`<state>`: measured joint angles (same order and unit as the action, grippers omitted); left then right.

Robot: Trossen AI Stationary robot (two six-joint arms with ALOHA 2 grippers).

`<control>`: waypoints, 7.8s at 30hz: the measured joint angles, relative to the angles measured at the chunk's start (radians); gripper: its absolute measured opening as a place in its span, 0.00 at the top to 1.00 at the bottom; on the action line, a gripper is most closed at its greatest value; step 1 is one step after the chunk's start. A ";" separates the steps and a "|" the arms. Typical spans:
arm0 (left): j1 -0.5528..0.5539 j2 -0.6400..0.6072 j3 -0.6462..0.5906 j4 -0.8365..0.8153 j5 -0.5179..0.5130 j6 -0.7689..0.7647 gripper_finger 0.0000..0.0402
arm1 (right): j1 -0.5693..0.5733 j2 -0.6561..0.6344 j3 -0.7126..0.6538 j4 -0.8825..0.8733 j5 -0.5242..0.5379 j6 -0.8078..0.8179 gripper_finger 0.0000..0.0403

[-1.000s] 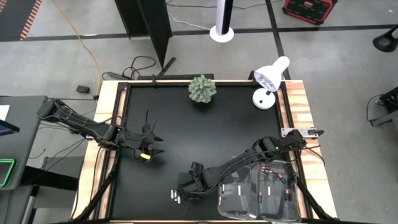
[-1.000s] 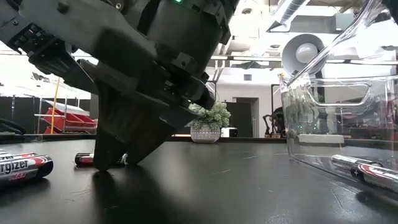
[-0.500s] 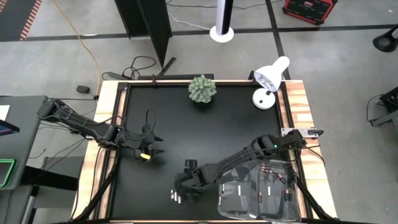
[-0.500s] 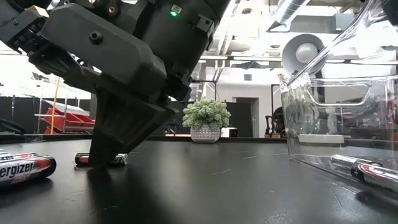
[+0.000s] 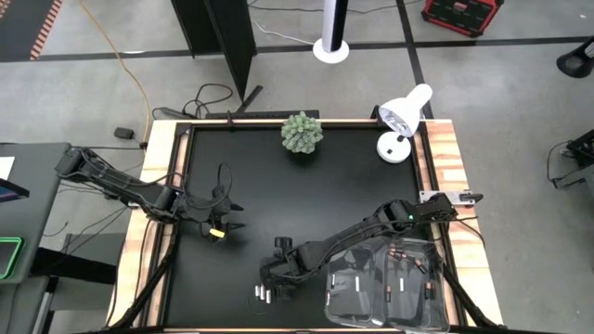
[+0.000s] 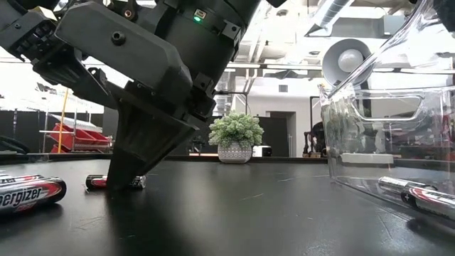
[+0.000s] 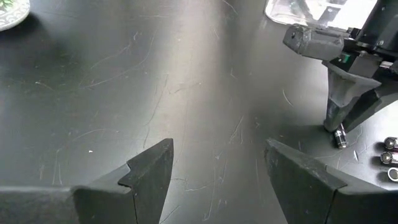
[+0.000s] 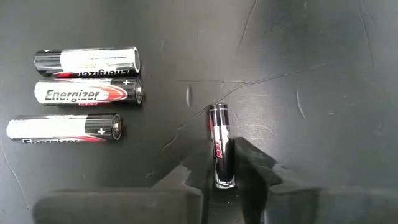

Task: Sort batteries
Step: Put the silver battery into the left transparent bin

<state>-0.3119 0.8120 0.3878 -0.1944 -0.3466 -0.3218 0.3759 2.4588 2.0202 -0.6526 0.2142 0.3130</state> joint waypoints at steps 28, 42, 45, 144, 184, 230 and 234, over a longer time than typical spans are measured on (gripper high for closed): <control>0.000 0.000 0.000 0.000 0.000 0.000 0.39 | 0.007 -0.001 0.000 0.002 -0.053 0.029 0.90; 0.000 0.000 0.000 0.000 0.000 -0.002 0.39 | 0.001 0.001 0.000 -0.017 -0.055 0.037 0.83; 0.000 0.000 0.000 0.000 0.000 -0.002 0.39 | 0.001 0.001 0.000 -0.020 -0.055 0.037 0.86; 0.000 0.000 0.000 -0.025 0.000 0.004 0.39 | 0.197 -0.337 0.323 -0.356 0.326 -0.324 0.93; 0.000 0.000 0.000 -0.017 0.000 -0.024 0.39 | 0.393 -0.326 -0.165 -0.537 0.176 0.997 0.82; 0.000 0.000 0.000 -0.021 0.000 0.004 0.39 | 0.145 -0.088 0.002 0.043 0.098 0.360 0.40; 0.000 0.000 0.000 -0.023 0.000 0.004 0.39 | 0.144 -0.059 0.004 0.093 0.099 0.360 0.40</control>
<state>-0.3119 0.8120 0.3874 -0.2176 -0.3470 -0.3180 0.5198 2.3994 2.0243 -0.5598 0.3134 0.6725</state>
